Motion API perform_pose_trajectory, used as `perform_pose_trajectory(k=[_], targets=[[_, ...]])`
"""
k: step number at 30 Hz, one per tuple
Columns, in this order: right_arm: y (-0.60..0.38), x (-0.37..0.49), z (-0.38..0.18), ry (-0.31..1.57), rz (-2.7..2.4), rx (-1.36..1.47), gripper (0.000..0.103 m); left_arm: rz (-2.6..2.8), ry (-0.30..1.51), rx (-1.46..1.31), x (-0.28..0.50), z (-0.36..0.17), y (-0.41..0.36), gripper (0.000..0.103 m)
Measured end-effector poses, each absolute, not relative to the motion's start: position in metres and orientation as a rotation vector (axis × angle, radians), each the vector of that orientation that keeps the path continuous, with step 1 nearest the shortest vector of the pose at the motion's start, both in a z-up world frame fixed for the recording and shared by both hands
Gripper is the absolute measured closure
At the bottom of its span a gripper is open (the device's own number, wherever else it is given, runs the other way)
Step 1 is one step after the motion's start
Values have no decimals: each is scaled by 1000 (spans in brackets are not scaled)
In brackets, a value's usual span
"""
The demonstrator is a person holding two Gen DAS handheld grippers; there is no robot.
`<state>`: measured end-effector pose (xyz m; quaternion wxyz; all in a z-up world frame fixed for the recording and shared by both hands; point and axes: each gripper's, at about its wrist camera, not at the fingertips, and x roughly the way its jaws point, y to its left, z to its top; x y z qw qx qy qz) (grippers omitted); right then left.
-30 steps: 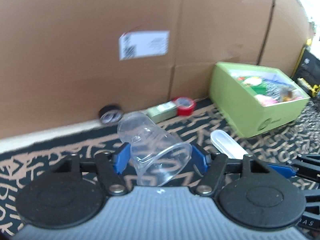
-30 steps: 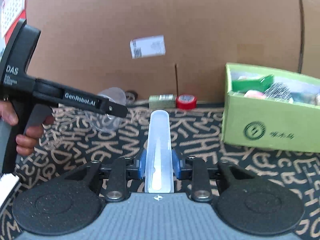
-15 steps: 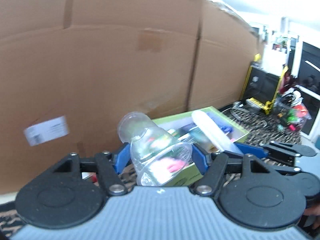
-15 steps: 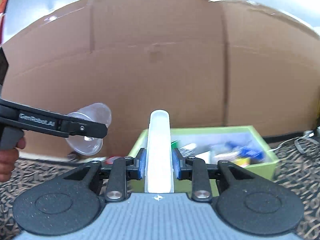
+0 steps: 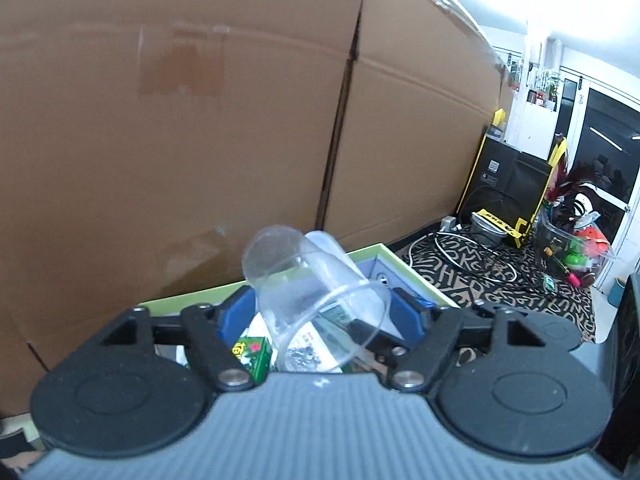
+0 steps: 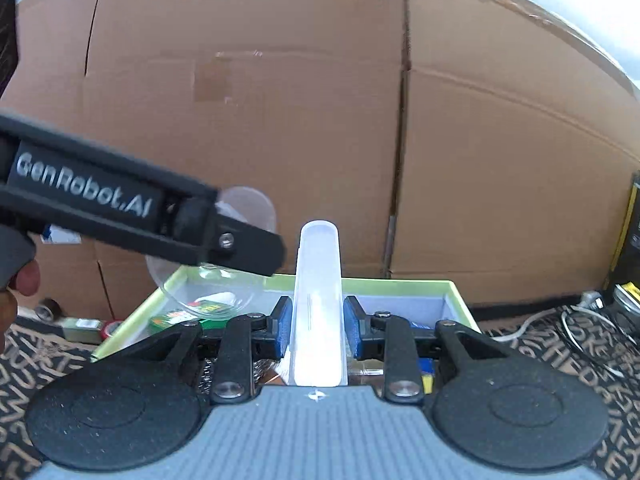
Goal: Organize objects
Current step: 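Carry cup and tube into the green shoebox and open both tools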
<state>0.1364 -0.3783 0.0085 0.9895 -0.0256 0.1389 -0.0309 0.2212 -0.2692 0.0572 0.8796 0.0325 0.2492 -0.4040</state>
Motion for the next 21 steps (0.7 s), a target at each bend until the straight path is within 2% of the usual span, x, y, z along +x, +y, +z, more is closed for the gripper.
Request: perform_pose_trajectory(k=[1, 2, 3, 8, 11, 16, 21], targets=[[-379, 138, 5, 282, -61, -57, 53, -831, 531, 58, 224, 53, -268, 13], [-380, 138, 1, 278, -67, -57, 44, -815, 536, 42, 227, 49, -265, 3], [-381, 135, -3, 260, -74, -56, 33, -799, 533, 23, 228, 45, -261, 0], [-381, 126, -12, 237, -99, -61, 31, -765, 571, -35, 239, 33, -246, 0], [-385, 124, -14, 254, -99, -12, 25, -750, 592, -42, 240, 29, -241, 0], [-386, 119, -9, 265, -100, 66, 25, -764, 575, -38, 237, 30, -234, 0], [-381, 102, -2, 228, -118, 21, 24, -827, 607, -79, 242, 29, -252, 0]])
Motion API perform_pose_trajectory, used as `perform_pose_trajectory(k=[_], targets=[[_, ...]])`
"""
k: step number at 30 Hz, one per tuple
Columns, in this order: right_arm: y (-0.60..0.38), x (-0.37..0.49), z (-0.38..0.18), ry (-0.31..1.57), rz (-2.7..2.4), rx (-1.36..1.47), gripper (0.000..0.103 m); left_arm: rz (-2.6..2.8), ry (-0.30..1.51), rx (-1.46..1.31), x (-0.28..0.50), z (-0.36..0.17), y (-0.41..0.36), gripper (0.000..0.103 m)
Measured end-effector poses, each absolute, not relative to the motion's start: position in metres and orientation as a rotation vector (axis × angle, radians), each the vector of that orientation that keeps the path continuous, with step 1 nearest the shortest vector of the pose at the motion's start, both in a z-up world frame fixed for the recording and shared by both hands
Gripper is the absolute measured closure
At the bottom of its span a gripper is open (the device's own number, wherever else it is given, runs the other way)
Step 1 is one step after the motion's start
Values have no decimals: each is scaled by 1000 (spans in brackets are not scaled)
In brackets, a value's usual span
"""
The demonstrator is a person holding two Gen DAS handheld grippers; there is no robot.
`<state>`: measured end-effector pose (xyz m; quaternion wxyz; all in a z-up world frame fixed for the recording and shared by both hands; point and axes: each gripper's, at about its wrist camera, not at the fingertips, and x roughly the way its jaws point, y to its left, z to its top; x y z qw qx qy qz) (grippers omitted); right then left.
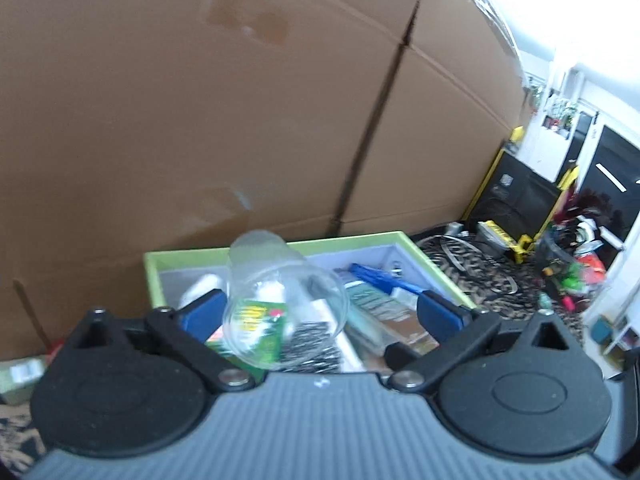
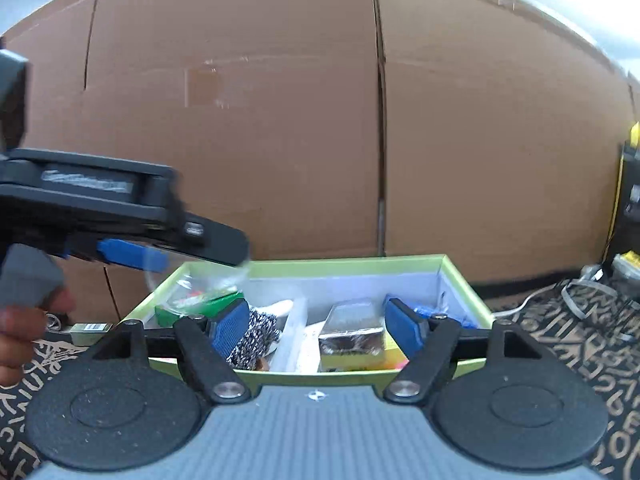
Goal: Organize objects
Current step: 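Carry cup and tube into the green shoebox and open both tools, then move both tools back toward the black and red tape rolls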
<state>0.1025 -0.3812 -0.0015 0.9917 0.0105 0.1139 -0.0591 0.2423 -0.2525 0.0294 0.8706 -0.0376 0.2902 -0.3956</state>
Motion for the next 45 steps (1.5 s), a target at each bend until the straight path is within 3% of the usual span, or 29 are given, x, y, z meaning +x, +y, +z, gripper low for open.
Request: perform_pose_trajectory(k=[11, 28, 45], targets=[[-397, 83, -8, 271, -180, 40, 23, -880, 613, -96, 227, 36, -279, 0], [-302, 72, -10, 328, 96, 26, 16, -547, 551, 55, 163, 15, -96, 0], [-168, 109, -29, 416, 347, -118, 17, -292, 615, -41, 176, -16, 34, 0]])
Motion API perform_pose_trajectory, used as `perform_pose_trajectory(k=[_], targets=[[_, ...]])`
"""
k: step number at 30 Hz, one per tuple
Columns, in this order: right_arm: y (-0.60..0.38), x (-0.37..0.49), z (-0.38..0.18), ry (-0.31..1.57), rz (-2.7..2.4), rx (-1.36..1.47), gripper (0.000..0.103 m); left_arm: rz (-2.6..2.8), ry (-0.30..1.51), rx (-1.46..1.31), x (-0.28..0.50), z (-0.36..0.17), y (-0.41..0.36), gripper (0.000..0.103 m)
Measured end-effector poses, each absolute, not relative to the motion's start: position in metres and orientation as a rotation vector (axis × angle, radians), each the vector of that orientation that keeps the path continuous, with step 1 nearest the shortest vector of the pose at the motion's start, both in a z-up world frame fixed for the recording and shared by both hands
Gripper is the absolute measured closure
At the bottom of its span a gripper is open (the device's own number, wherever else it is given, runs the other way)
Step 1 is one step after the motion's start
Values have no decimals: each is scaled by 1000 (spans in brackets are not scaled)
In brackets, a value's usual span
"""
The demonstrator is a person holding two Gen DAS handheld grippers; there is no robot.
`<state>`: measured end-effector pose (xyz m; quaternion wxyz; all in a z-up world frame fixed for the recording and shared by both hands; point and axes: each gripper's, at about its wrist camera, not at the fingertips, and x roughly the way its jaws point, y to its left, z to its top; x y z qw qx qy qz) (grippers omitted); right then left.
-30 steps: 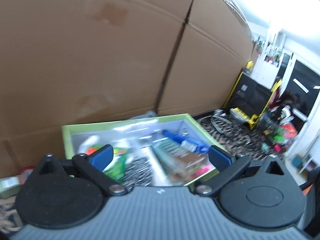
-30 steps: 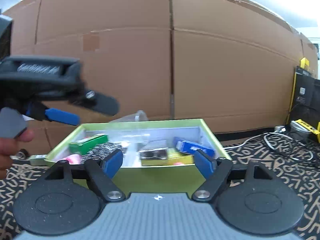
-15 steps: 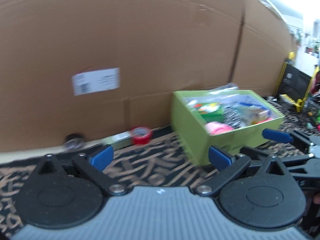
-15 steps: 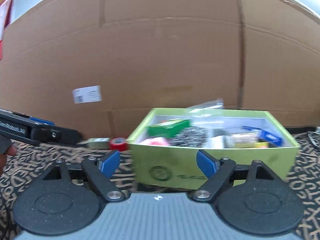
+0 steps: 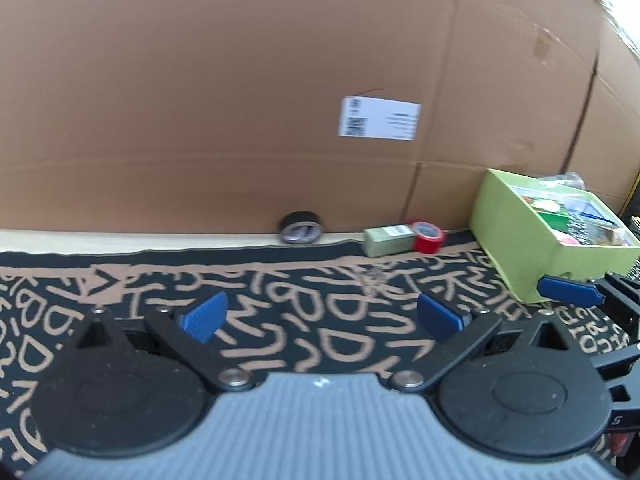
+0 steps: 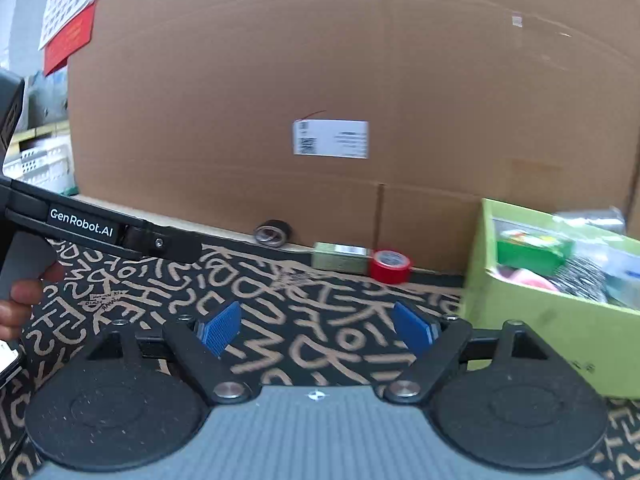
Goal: Organize objects
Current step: 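Move both tools back toward the black and red tape rolls, then grasp the black tape roll with left tool while right grasps red tape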
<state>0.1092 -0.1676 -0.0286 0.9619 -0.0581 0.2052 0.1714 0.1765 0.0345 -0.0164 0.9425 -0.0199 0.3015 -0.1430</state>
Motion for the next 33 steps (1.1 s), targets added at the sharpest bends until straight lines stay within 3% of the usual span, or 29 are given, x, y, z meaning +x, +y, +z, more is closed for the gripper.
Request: perform_pose_trajectory(k=[5, 13, 25, 27, 29, 31, 33], targets=[[-151, 142, -33, 440, 335, -130, 21, -276, 627, -36, 197, -21, 45, 0], [-154, 198, -49, 506, 222, -181, 41, -313, 635, -2, 241, -33, 34, 2], [-171, 255, -60, 586, 90, -105, 43, -268, 694, -23, 324, -62, 1, 21], [-175, 261, -61, 605, 94, -81, 43, -260, 709, -23, 331, -67, -2, 31], [-178, 263, -61, 608, 98, -62, 45, -256, 720, -32, 334, -69, -4, 31], [-180, 265, -62, 607, 96, -47, 53, -249, 724, -23, 333, -69, -7, 31], [-181, 263, -62, 606, 97, -43, 53, -243, 721, -11, 332, -69, -10, 32]])
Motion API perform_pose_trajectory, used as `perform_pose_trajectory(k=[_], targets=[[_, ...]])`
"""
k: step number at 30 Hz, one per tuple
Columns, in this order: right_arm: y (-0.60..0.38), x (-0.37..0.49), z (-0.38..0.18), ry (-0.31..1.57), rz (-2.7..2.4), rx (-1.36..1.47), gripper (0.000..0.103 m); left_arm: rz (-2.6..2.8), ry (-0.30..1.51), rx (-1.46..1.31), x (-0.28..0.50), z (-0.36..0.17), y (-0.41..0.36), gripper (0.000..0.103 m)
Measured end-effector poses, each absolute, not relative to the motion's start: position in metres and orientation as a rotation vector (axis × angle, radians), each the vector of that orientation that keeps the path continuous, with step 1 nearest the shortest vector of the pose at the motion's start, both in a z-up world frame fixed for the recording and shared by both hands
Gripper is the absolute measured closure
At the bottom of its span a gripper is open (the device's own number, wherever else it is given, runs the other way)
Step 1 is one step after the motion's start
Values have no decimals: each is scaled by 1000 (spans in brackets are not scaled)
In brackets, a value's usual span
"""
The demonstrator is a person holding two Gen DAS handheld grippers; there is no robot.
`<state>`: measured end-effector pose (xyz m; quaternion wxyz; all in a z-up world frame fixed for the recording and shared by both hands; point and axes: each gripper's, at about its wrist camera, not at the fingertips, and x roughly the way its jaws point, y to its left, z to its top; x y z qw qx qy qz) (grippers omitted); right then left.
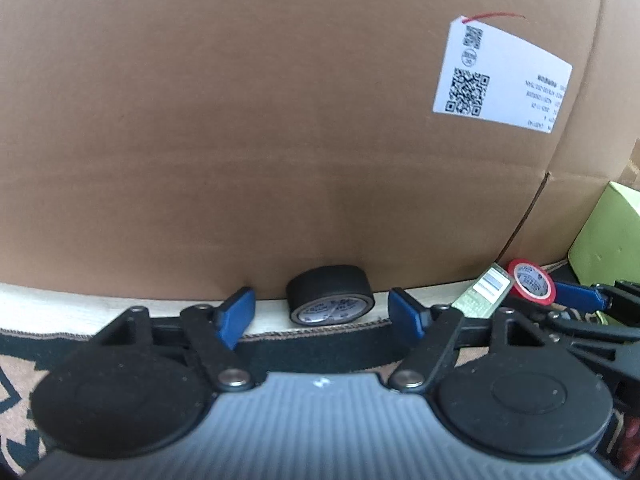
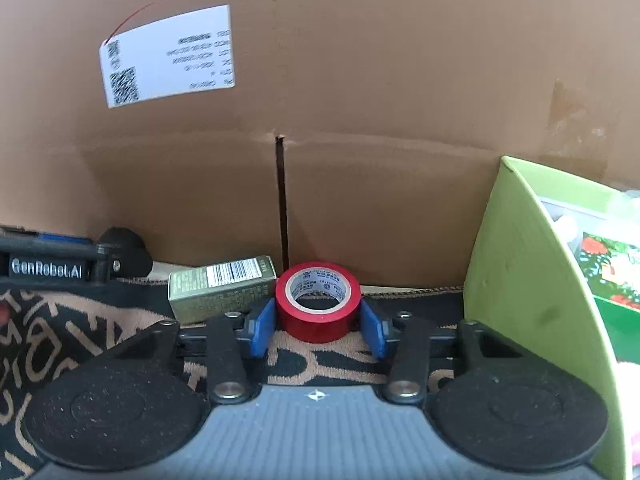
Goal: Organize objects
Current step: 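Grasp the black tape roll with left tool while right grasps red tape, then carry both tape rolls into the shoebox and release them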
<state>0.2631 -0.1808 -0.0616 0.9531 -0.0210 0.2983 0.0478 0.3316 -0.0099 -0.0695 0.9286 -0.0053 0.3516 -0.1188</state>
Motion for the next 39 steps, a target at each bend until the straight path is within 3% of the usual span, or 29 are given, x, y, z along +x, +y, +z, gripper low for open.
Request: perform_pose_trajectory(k=[1, 4, 19, 39], targets=[[-181, 261, -62, 605, 98, -43, 53, -236, 718, -4, 330, -70, -11, 34], [-181, 252, -61, 604, 104, -45, 53, -222, 716, 16, 327, -69, -13, 56], [-181, 167, -52, 581, 211, -44, 53, -204, 712, 39, 273, -52, -23, 57], [-271, 69, 9, 310, 77, 66, 53, -460, 536, 82, 185, 47, -111, 57]])
